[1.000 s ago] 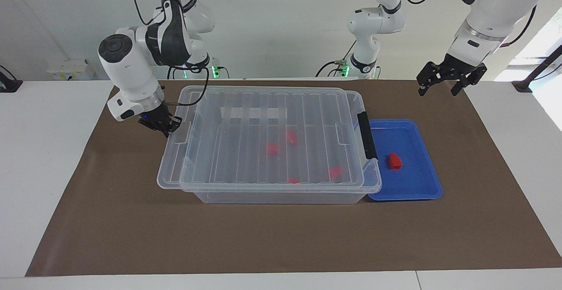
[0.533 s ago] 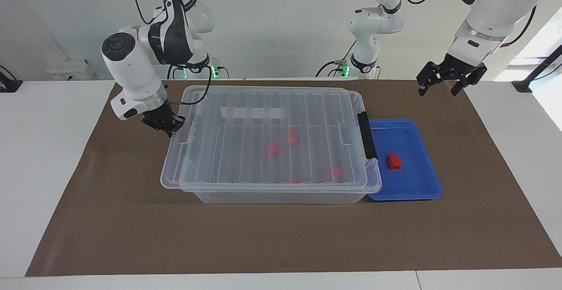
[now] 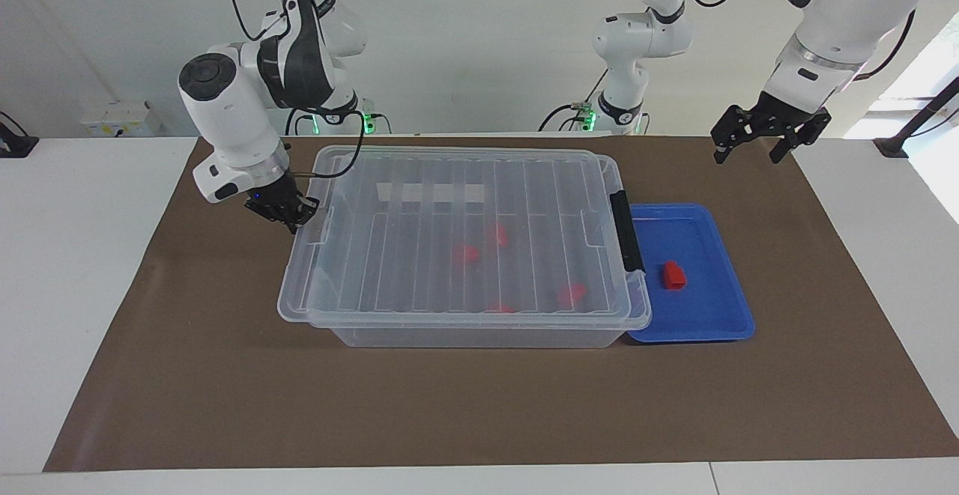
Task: Place red block in blue tray from box
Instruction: 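Slide the clear lid back over the box with the right gripper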
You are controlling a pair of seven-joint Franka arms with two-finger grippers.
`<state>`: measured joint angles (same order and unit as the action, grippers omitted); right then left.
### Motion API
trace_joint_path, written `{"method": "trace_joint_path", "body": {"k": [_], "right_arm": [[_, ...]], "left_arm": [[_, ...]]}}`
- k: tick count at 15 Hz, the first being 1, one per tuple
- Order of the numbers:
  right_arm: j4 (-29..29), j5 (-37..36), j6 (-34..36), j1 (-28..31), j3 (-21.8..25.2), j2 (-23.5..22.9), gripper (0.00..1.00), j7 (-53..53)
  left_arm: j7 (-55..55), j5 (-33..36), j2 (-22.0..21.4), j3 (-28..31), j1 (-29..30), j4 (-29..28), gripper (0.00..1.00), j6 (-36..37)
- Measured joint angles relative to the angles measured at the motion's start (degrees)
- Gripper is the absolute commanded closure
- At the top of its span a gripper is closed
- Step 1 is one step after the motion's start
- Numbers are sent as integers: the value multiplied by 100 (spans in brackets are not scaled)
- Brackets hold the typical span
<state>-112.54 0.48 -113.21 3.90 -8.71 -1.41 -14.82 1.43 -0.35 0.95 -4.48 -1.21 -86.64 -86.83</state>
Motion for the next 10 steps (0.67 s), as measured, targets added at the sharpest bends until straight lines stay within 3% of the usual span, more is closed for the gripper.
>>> {"method": "trace_joint_path", "body": {"k": [10], "right_arm": [[-11, 35, -18, -1, -81, 2, 100, -67]], "left_arm": [[0, 0, 0, 0, 0, 0, 0, 0]]}}
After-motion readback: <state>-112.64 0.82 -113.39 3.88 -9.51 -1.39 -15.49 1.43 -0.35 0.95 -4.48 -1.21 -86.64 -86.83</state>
